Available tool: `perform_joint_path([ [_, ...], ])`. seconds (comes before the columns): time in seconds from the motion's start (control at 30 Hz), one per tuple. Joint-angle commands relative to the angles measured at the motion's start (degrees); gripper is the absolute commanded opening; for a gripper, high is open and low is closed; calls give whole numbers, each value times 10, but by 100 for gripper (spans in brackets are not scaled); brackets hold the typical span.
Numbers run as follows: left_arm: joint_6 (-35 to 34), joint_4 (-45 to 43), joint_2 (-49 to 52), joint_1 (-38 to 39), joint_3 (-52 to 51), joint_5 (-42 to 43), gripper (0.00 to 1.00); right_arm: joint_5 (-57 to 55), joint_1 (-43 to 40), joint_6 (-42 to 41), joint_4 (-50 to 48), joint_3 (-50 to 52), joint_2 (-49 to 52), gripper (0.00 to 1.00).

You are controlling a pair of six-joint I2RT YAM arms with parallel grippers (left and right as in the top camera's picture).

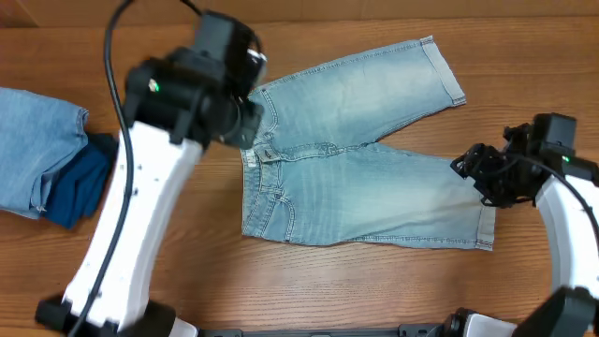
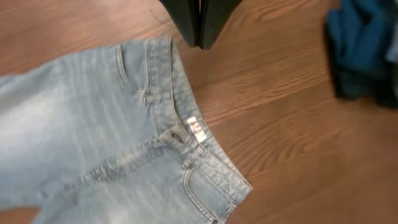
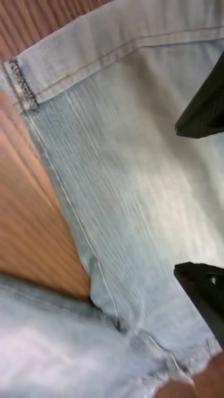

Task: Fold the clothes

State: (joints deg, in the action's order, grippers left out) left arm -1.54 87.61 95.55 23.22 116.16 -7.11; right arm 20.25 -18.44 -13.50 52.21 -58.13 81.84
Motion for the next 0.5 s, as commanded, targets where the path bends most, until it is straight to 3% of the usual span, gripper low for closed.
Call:
perform_joint_path([
  [0.0, -65, 59, -74, 67, 1, -138, 13, 22, -3, 2, 21, -9, -41, 77],
  [0.13, -114, 78, -84, 65, -86, -106, 20, 34, -3, 2, 34, -9, -47, 80],
  [0.2, -110, 36, -85, 65, -161, -79, 52, 34, -3, 2, 41, -9, -47, 80],
  [0.27, -105, -26, -78, 64, -226, -6, 100, 45, -3, -2, 45, -9, -47, 82],
  [0.3, -105, -49, -73, 64, -245, 18, 100, 58, -3, -2, 38, -9, -47, 100],
  [0.33, -105, -71, -65, 64, -258, 26, 100, 80, -3, -2, 28, -9, -47, 100],
  [0.4, -105, -77, -50, 64, -261, 28, 87, 87, -3, -2, 26, -9, -47, 100],
  [0.47, -110, -64, -45, 63, -266, 28, 81, 91, -4, -28, 43, -9, -47, 100],
])
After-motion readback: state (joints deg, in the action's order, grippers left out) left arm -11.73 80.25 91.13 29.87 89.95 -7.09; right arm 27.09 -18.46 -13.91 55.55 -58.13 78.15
